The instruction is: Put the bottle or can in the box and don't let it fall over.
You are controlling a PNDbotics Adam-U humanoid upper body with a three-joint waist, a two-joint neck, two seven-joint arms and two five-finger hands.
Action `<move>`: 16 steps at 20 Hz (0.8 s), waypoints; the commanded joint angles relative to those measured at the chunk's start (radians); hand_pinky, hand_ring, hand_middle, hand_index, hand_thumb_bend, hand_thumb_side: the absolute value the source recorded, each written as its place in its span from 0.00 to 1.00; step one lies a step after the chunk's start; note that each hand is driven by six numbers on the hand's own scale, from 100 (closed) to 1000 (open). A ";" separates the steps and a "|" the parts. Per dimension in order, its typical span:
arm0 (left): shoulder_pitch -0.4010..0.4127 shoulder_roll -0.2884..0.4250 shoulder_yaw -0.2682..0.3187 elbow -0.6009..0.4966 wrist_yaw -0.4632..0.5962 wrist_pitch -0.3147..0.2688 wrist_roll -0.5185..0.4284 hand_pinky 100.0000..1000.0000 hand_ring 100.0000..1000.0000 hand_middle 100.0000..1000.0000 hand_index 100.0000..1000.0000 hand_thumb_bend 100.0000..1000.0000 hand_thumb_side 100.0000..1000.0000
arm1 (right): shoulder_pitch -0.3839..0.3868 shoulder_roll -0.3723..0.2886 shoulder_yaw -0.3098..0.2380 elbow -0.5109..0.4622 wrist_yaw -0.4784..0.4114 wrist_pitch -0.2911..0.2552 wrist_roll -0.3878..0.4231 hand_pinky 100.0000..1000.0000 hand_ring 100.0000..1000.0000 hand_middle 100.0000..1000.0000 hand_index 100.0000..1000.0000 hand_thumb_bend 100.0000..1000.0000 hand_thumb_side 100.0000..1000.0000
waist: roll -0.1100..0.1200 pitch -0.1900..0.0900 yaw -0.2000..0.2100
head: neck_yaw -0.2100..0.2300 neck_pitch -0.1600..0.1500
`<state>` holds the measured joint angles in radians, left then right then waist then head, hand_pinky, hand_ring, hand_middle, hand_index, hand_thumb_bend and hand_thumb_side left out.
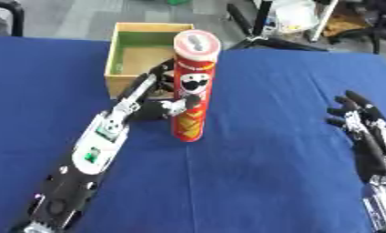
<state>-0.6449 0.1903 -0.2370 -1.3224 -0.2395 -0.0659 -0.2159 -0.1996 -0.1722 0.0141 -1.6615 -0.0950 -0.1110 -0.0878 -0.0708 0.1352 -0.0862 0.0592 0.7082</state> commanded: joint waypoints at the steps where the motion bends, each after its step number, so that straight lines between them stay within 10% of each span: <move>1: -0.030 -0.007 -0.002 0.003 -0.006 -0.005 -0.003 0.76 0.78 0.87 1.00 0.54 0.54 | -0.005 -0.009 0.002 -0.009 -0.008 -0.002 0.004 0.71 0.73 0.77 0.87 0.00 0.50 | 0.000 -0.019 -0.003 | 0.002 -0.011; 16: -0.079 -0.022 -0.009 0.076 -0.022 -0.028 -0.007 0.76 0.78 0.87 1.00 0.52 0.55 | -0.005 -0.007 0.004 -0.006 -0.012 -0.001 0.009 0.71 0.73 0.77 0.87 0.00 0.50 | -0.008 -0.018 -0.011 | 0.007 -0.012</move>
<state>-0.6978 0.1686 -0.2434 -1.2383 -0.2577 -0.0882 -0.2224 -0.1960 -0.1715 0.0196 -1.6566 -0.1022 -0.1099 -0.0831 -0.0794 0.1352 -0.0958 0.0638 0.7082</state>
